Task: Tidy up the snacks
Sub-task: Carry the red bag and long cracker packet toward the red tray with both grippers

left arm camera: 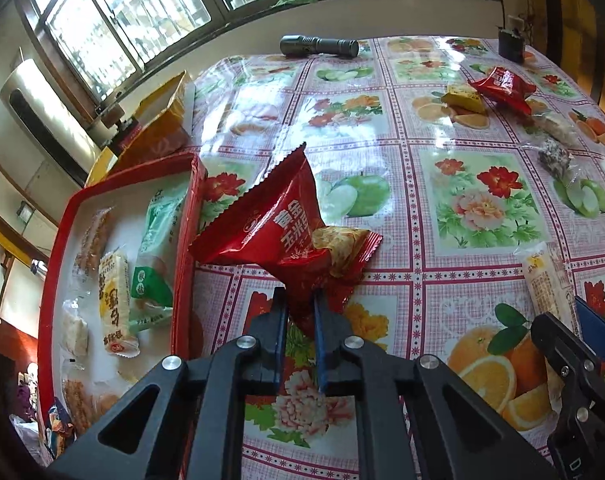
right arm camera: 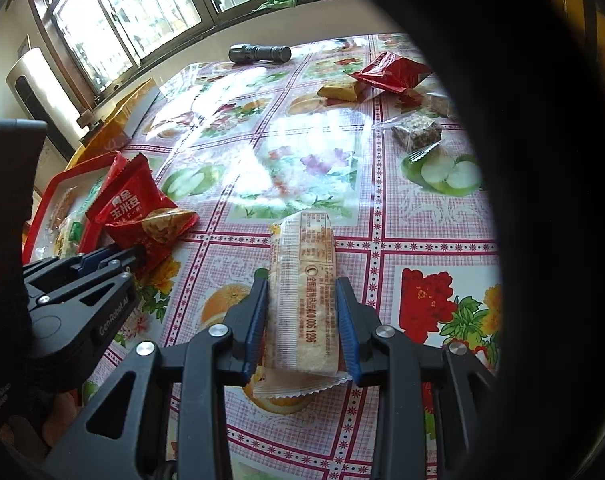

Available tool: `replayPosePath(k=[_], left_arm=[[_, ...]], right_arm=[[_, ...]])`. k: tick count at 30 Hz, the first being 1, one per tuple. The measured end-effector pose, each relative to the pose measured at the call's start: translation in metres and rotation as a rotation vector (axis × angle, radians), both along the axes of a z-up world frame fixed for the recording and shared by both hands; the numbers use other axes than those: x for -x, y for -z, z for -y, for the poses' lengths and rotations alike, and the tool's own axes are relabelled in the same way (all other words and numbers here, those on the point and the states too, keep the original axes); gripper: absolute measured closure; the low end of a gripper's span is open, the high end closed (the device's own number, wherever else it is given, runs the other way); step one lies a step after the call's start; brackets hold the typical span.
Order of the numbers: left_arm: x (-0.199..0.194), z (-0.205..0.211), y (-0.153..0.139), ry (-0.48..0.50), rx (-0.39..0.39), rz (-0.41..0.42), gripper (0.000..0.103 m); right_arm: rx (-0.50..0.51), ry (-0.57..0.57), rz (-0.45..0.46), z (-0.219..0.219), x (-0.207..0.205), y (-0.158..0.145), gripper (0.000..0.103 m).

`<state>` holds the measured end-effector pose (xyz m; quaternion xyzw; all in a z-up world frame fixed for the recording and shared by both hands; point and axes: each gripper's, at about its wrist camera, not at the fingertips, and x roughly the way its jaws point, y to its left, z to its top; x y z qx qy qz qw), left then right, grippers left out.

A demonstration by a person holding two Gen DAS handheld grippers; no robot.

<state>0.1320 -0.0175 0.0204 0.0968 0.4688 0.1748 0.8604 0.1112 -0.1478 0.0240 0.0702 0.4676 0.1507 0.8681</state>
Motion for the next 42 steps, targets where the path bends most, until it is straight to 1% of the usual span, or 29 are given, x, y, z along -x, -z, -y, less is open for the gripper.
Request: replayPosePath(k=[1,3,6,8,9,10,11,13,14,15,18,22,25,26,28,31,32,33,34,35,37,38,42], left_arm=[[0.000,0.004,0.000,0.013,-0.004,-0.002,0.094],[-0.002,0.006,0.003,0.022,0.028,-0.038,0.094],[-0.003,0.011,0.005,0.028,-0.012,-0.023,0.094],[-0.007,0.009,0.010,0.014,0.003,-0.059,0.094],[-0.007,0.010,0.011,0.016,-0.010,-0.064,0.091],[-0.006,0.010,0.012,0.010,-0.006,-0.064,0.090],[-0.004,0.009,0.012,0.015,0.019,-0.069,0.088],[-0.001,0.010,0.010,0.010,0.018,-0.066,0.071],[0.000,0.012,0.009,0.017,0.025,-0.059,0.044],[-0.001,0.012,0.007,0.022,0.030,-0.051,0.031],[-0.008,0.008,0.000,-0.011,0.012,-0.022,0.031],[-0.025,-0.008,-0.005,-0.069,0.009,-0.046,0.031],[-0.035,-0.017,-0.010,-0.094,-0.013,-0.060,0.031],[-0.039,-0.019,-0.011,-0.089,-0.010,-0.065,0.031],[-0.051,-0.023,-0.007,-0.092,-0.019,-0.107,0.031],[-0.066,-0.029,0.004,-0.095,-0.010,-0.171,0.031],[-0.068,-0.031,0.007,-0.103,-0.005,-0.179,0.031],[-0.068,-0.031,0.005,-0.106,-0.012,-0.165,0.031],[-0.069,-0.030,0.006,-0.104,-0.014,-0.168,0.031],[-0.069,-0.030,0.005,-0.105,-0.008,-0.169,0.033],[-0.068,-0.028,0.004,-0.107,0.014,-0.179,0.048],[-0.066,-0.026,0.004,-0.106,0.025,-0.186,0.051],[-0.059,-0.024,0.006,-0.108,0.034,-0.174,0.054]], right_arm=[[-0.006,0.004,-0.002,0.001,-0.001,0.000,0.068],[-0.009,0.011,-0.002,0.003,0.000,0.001,0.068],[-0.004,0.015,-0.002,0.003,0.002,0.000,0.068],[-0.001,0.018,-0.003,0.002,0.004,-0.001,0.068],[0.003,0.021,-0.002,0.003,0.005,-0.001,0.068],[0.008,0.024,-0.002,0.004,0.006,-0.001,0.068],[0.011,0.026,-0.002,0.004,0.006,-0.001,0.068],[0.015,0.030,-0.004,0.005,0.006,-0.001,0.068],[0.015,0.033,-0.005,0.005,0.006,-0.001,0.068],[0.014,0.034,-0.006,0.006,0.006,-0.001,0.068],[0.016,0.042,-0.011,0.006,0.006,-0.001,0.068],[0.021,0.044,-0.019,0.006,0.005,-0.002,0.068],[0.016,0.046,-0.025,0.009,0.004,-0.002,0.068],[0.018,0.047,-0.025,0.009,0.004,-0.002,0.068],[0.020,0.046,-0.025,0.009,0.003,-0.002,0.068],[0.022,0.046,-0.024,0.008,0.004,-0.001,0.068],[0.021,0.046,-0.025,0.009,0.003,-0.001,0.068],[0.020,0.046,-0.026,0.009,0.003,-0.001,0.068],[0.018,0.045,-0.026,0.009,0.003,-0.001,0.068],[0.014,0.046,-0.026,0.009,0.003,-0.001,0.068],[0.014,0.044,-0.027,0.009,0.003,-0.002,0.068],[0.015,0.044,-0.027,0.009,0.003,-0.001,0.068],[0.018,0.045,-0.022,0.009,0.003,-0.001,0.068]])
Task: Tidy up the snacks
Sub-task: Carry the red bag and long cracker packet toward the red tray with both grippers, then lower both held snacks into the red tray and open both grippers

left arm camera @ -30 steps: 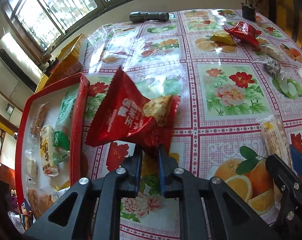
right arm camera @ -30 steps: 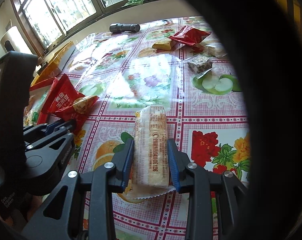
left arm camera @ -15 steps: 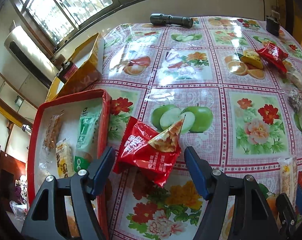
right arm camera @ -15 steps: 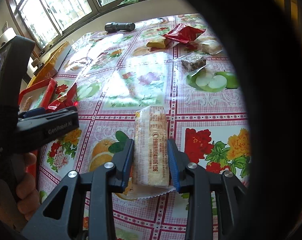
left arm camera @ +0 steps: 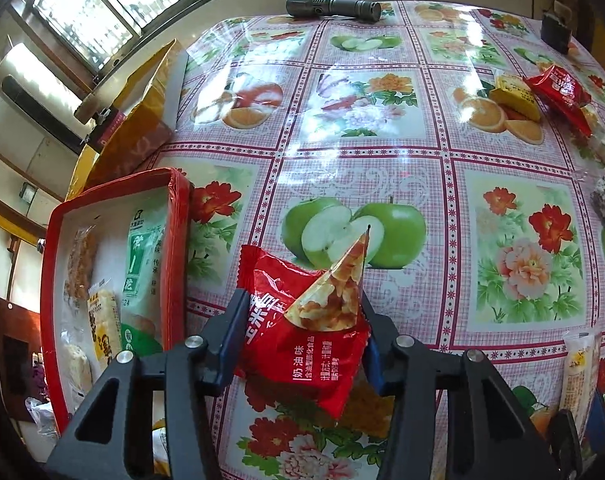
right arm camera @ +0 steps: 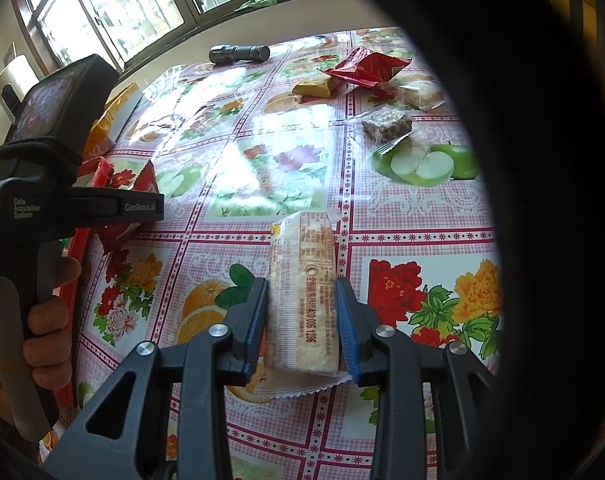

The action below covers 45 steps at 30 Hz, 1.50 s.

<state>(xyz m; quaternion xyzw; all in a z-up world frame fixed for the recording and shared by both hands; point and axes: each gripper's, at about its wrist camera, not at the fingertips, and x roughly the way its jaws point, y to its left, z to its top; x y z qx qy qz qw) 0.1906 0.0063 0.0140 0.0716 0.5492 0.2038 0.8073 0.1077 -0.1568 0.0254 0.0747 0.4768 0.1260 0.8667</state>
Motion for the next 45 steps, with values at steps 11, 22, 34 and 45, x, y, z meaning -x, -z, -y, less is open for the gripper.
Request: replayPosePath(k=[11,22,34,45], left_arm=[[0.060,0.022,-0.007,0.111,0.082,0.077,0.057],[0.123,0.023,-0.040,0.165,0.130,0.181,0.057],[0.141,-0.061,-0.078,0.035,0.112,0.282,0.057],[0.134,-0.157,-0.089,-0.109,0.072,0.300,0.057]], right_arm=[[0.039,0.007,0.048,-0.002,0.014,-0.004,0.068],[0.022,-0.014,0.090,-0.016,0.038,-0.029,0.068],[-0.016,-0.143,0.144,-0.092,0.046,-0.063,0.068],[-0.059,-0.294,0.132,-0.197,0.023,-0.071,0.068]])
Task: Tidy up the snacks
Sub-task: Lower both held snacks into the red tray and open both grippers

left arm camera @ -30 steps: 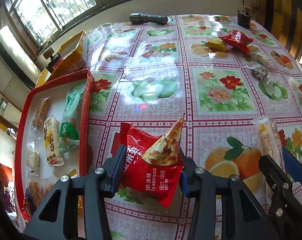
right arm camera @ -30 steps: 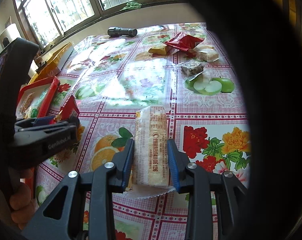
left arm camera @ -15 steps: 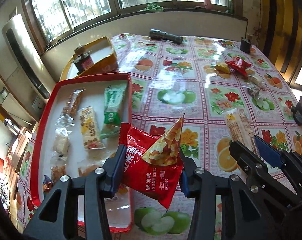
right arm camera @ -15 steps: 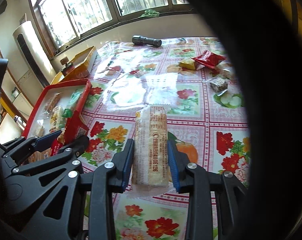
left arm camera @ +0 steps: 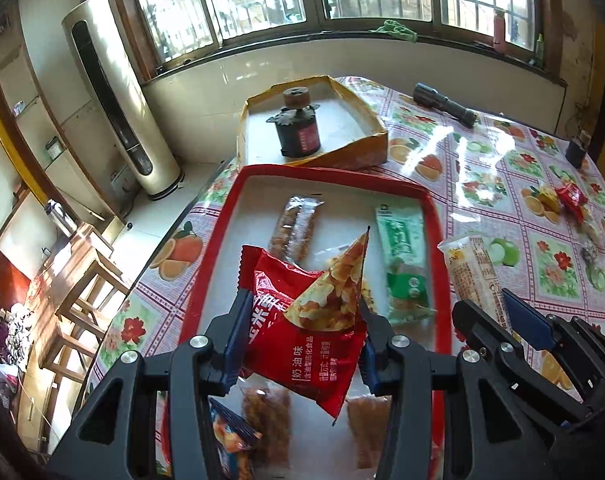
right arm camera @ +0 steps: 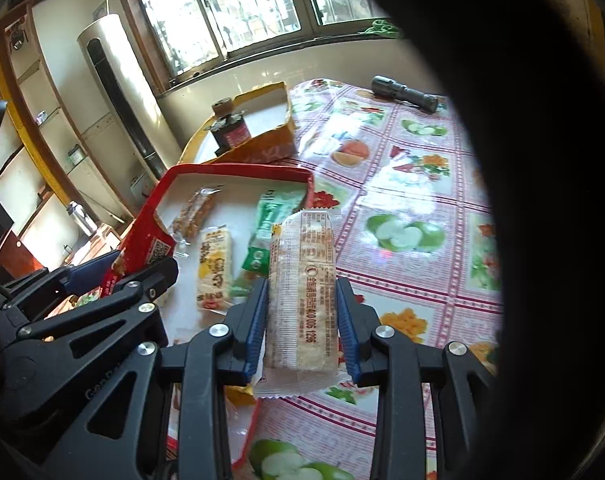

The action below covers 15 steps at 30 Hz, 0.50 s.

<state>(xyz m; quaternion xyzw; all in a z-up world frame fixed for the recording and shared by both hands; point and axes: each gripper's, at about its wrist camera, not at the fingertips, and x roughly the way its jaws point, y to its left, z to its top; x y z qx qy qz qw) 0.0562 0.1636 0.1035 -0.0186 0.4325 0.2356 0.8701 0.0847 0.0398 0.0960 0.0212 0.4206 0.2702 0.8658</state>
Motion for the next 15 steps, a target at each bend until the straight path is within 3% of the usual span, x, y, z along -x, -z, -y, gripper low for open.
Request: replayPosePath(k=[6,15], left_arm=[[-0.020,-0.035,0.004,-0.022,-0.007,-0.005,0.057],[-0.048,-0.061,0.006,0.000,0.093,0.010,0.056]], right_arm=[[0.004,-0.030,-0.017,-0.050,-0.019,0.007,0.067],[0.015,-0.034,-0.071,-0.088,-0.061,0.024,0.067]])
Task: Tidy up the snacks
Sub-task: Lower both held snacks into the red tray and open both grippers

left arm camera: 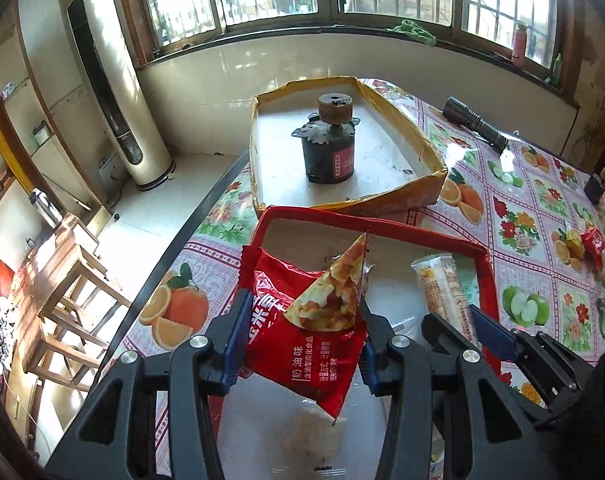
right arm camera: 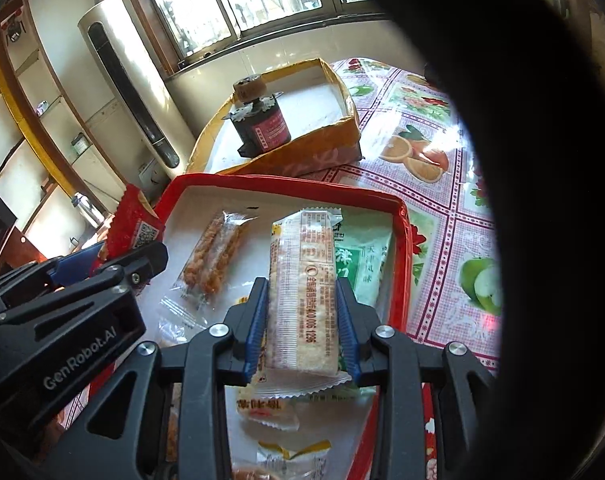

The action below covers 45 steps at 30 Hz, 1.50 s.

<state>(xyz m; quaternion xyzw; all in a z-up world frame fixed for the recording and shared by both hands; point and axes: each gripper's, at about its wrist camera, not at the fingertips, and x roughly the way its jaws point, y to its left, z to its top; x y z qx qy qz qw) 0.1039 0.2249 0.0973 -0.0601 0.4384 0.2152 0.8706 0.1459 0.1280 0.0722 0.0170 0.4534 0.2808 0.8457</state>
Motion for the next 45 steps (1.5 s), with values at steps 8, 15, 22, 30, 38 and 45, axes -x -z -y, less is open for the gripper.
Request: replayPosePath(k=[8,15,22,30,38,45], left_arm=[[-0.016,-0.014,0.008,-0.026,0.034,-0.024,0.055],[-0.017,-0.017,0.011,-0.007,0.061,-0.035,0.053],[-0.007,-0.013,0.001,-0.032,0.017,-0.014,0.046],[0.012,0.007,-0.007,-0.036,-0.019,0.003,0.045],[0.038,0.069,-0.010,0.053,-0.008,0.049,0.045],[0.051,0.143,-0.013,0.156,-0.027,0.100,0.045]], right_arm=[[-0.007,-0.026,-0.068,-0.014,-0.023,0.007,0.067],[0.016,-0.034,-0.084,-0.012,-0.026,0.008,0.067],[-0.011,-0.046,-0.105,-0.007,-0.018,0.004,0.055],[-0.030,-0.034,-0.102,0.011,-0.001,-0.003,0.050],[-0.031,-0.013,-0.066,0.063,0.043,-0.016,0.050],[-0.034,0.086,-0.038,0.148,0.074,-0.022,0.050]])
